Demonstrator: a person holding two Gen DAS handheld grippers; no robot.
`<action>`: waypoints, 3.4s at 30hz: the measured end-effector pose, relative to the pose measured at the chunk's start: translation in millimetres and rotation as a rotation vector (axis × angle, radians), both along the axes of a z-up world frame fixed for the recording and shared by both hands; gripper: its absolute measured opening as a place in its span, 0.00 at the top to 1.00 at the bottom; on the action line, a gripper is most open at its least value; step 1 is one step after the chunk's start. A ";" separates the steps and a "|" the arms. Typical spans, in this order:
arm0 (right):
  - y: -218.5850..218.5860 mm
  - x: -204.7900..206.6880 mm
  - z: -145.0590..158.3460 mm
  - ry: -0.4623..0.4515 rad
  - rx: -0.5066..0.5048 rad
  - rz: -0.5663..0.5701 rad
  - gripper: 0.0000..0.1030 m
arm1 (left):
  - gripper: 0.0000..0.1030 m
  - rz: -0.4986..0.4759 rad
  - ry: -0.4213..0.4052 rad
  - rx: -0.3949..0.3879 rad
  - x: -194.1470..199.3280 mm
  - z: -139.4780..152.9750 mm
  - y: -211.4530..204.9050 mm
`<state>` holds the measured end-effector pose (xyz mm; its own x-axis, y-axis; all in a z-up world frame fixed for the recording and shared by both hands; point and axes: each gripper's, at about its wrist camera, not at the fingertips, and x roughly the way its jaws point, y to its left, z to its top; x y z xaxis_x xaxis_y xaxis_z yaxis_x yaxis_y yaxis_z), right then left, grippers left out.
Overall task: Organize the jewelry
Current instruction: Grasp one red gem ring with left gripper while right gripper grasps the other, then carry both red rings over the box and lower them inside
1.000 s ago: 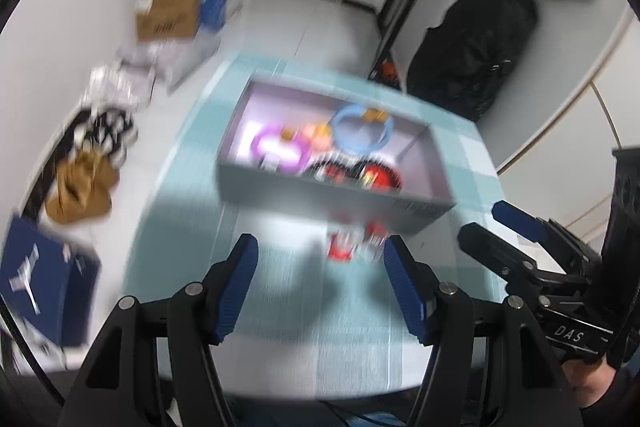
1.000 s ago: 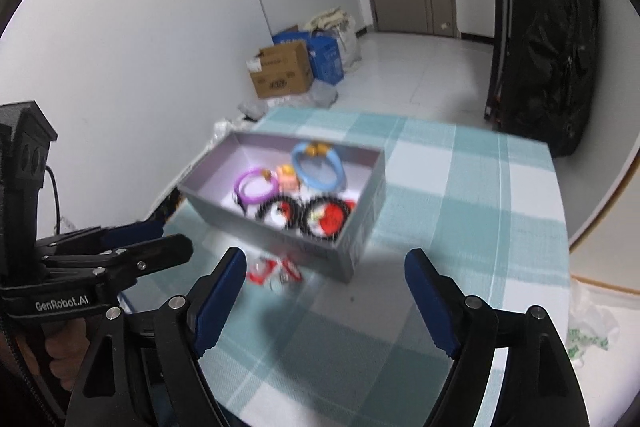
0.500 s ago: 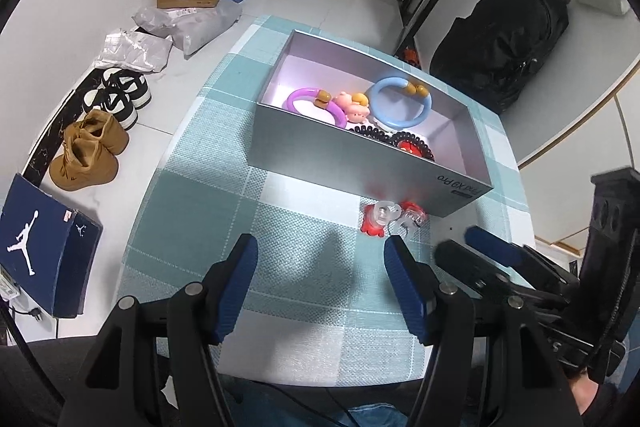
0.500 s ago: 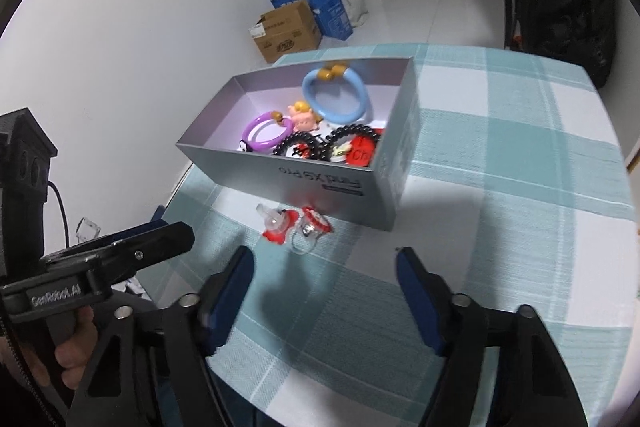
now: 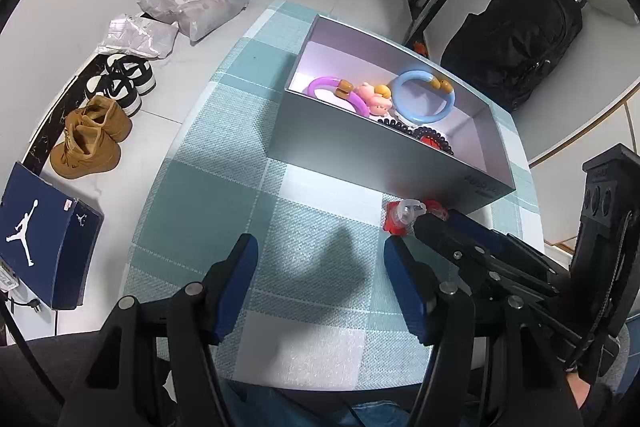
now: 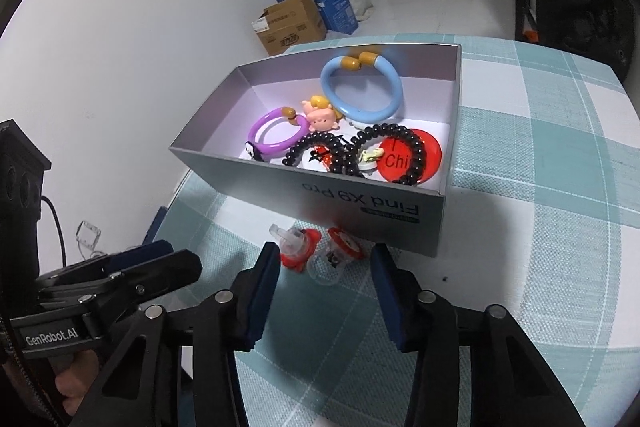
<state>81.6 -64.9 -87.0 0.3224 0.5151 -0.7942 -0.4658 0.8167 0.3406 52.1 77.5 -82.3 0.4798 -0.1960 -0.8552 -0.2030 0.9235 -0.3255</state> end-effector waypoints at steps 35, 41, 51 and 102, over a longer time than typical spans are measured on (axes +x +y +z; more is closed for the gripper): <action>-51.4 1.9 15.9 -0.003 0.013 -0.047 0.82 | 0.41 -0.109 -0.040 0.044 20.0 -0.7 -42.2; -75.4 1.3 24.2 0.000 0.041 -0.088 0.82 | 0.41 -0.148 -0.030 0.105 29.7 -4.6 -58.4; -96.9 8.5 37.2 -0.015 0.085 -0.130 0.82 | 0.73 -0.117 -0.002 0.137 35.7 -9.7 -61.3; -24.8 39.0 80.2 -0.145 0.176 -0.038 0.82 | 0.86 -0.077 -0.268 -0.100 50.9 61.2 -27.6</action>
